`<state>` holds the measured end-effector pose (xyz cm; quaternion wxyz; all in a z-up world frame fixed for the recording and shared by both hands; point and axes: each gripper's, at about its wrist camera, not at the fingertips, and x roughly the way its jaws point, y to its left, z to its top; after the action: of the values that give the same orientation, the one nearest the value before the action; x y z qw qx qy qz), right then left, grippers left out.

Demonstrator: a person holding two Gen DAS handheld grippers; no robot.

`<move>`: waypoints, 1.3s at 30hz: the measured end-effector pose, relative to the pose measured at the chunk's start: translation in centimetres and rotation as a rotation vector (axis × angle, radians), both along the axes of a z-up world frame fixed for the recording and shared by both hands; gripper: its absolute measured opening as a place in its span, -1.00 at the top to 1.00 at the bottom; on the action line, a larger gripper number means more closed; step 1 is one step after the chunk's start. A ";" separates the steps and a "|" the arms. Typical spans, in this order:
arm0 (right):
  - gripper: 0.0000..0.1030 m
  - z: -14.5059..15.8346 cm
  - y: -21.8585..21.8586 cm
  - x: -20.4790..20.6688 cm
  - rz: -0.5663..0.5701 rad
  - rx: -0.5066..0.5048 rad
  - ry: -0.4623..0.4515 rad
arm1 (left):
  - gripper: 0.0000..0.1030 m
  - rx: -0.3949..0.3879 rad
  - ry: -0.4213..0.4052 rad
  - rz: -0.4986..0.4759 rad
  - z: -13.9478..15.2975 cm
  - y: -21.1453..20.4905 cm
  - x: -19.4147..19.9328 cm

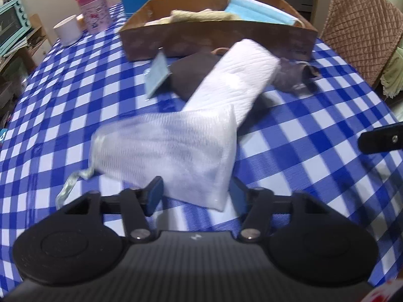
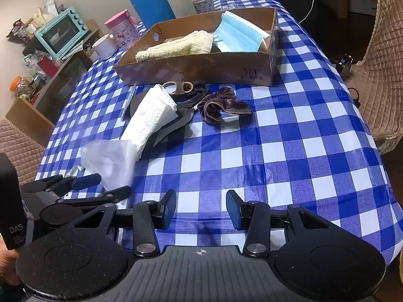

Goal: Organize soft objects
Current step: 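Grasp the white mesh bag with the left tool while the right tool approaches the white tissue pack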

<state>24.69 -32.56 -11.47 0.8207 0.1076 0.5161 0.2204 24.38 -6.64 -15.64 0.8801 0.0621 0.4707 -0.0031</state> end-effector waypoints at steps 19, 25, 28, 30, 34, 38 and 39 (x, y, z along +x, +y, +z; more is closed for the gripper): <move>0.14 0.2 2.5 2.0 0.038 0.022 -0.019 | -0.32 -0.149 -0.016 0.220 4.6 11.0 -2.5; 0.14 1.0 3.8 3.8 0.023 0.028 -0.065 | -0.36 -0.161 0.045 0.305 3.0 9.7 2.4; 0.14 1.4 4.5 4.6 0.020 0.028 -0.083 | -0.36 -0.150 0.072 0.346 2.1 9.6 4.1; 0.14 1.4 4.7 5.0 0.017 0.032 -0.087 | -0.36 -0.121 0.081 0.358 1.6 9.6 4.9; 0.14 1.4 5.1 5.4 0.017 0.040 -0.085 | -0.30 -0.104 0.088 0.366 0.5 10.5 5.4; 0.14 1.5 5.3 5.5 0.021 0.051 -0.097 | 0.37 -0.130 0.073 0.341 0.1 11.6 4.9; 0.14 1.6 5.4 5.5 0.023 0.056 -0.102 | 0.64 -0.127 0.066 0.322 0.2 11.8 4.6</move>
<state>30.17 -27.17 -9.92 0.8399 0.1131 0.4686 0.2494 29.03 5.20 -15.45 0.8556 -0.0699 0.5019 0.1061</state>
